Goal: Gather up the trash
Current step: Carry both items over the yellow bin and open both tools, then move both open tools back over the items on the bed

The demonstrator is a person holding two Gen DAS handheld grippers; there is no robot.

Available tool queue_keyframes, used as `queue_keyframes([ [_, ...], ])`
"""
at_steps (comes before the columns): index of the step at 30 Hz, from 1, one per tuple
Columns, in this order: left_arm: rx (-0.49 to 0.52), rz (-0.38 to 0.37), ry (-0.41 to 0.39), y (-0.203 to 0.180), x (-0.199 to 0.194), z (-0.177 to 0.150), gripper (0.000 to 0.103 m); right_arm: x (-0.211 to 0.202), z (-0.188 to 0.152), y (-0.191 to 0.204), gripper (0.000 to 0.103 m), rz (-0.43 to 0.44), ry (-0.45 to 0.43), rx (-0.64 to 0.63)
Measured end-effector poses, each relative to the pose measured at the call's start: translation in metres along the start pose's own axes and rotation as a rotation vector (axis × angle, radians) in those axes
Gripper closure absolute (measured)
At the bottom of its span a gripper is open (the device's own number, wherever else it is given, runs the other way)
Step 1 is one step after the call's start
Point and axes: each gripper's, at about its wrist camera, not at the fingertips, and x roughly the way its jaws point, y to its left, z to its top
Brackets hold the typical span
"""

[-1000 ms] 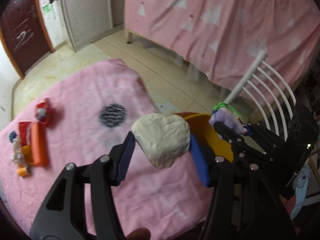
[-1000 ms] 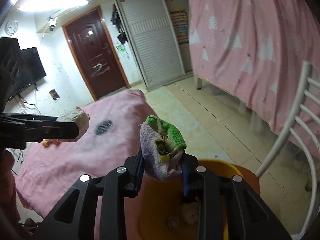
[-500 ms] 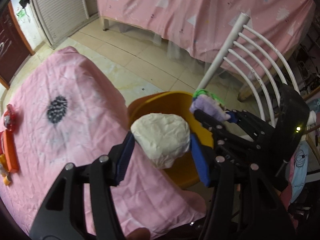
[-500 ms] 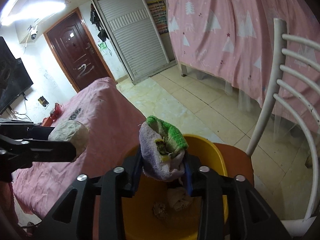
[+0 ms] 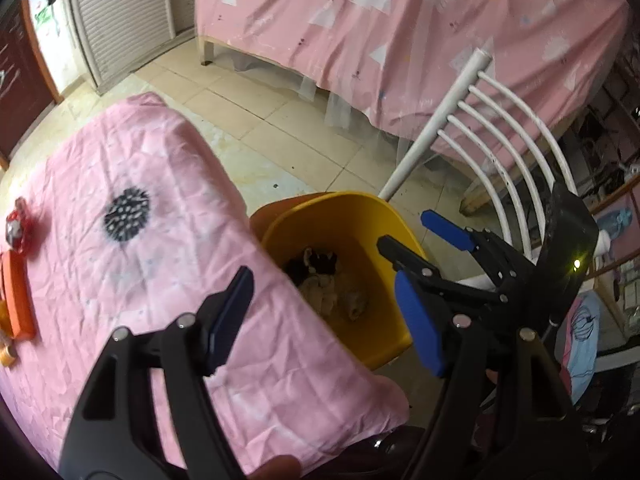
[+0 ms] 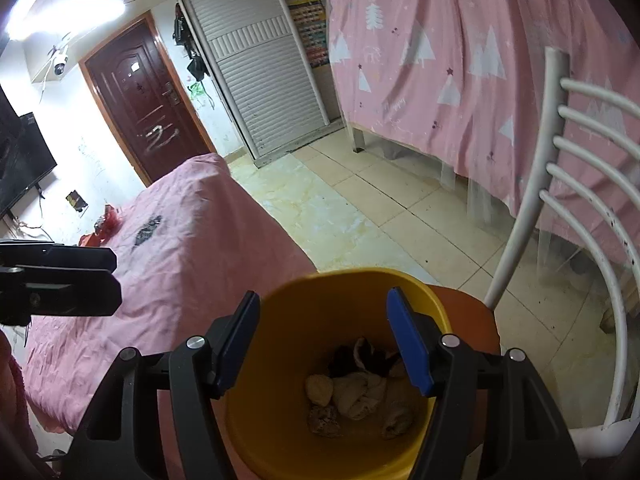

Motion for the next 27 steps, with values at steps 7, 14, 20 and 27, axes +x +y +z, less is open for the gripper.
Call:
queue_keyframes([
  [7, -0.075, -0.009, -0.069, 0.040, -0.034, -0.009, 0.033, -0.002, 0.019, 0.046, 0.043, 0.013, -0.012, -0.079],
  [14, -0.160, 0.013, -0.137, 0.093, -0.072, -0.024, 0.033, 0.008, 0.031, 0.111, 0.042, 0.056, -0.011, -0.170],
  [20, -0.231, 0.078, -0.176, 0.149, -0.101, -0.041, 0.033, 0.024, 0.039, 0.169, 0.040, 0.095, 0.006, -0.251],
  [27, -0.330, 0.187, -0.204, 0.223, -0.127, -0.064, 0.033, 0.050, 0.042, 0.231, 0.038, 0.134, 0.038, -0.329],
])
